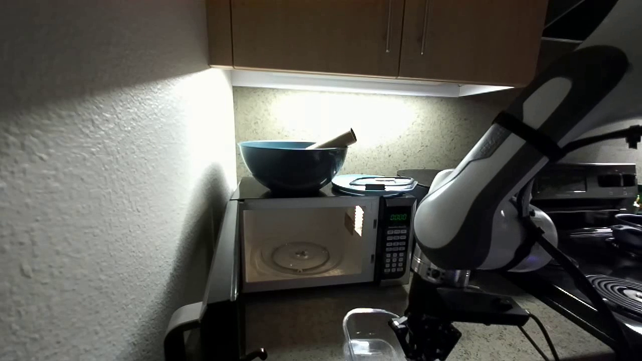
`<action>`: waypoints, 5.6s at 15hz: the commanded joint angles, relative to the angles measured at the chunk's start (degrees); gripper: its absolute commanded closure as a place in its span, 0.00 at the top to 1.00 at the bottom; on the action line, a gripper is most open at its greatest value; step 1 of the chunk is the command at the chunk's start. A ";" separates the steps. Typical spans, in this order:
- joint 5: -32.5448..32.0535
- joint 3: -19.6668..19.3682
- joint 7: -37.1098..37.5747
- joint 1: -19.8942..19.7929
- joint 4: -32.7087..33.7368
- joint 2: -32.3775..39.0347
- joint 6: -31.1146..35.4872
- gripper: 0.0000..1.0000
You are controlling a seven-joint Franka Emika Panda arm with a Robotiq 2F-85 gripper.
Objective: Put the clear lunch box inside the microwave
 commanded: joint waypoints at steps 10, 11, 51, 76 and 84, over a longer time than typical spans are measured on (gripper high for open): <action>15.04 -0.18 -10.03 0.58 3.67 -3.99 -10.05 0.07; 15.03 -0.22 -10.02 0.58 3.67 -3.99 -10.07 0.02; 96.75 -0.52 -96.71 3.41 49.94 25.75 22.17 0.02; 90.26 18.47 -85.69 -2.43 50.91 30.69 39.03 0.02; 89.51 20.86 -86.16 -3.65 53.28 33.68 40.21 0.02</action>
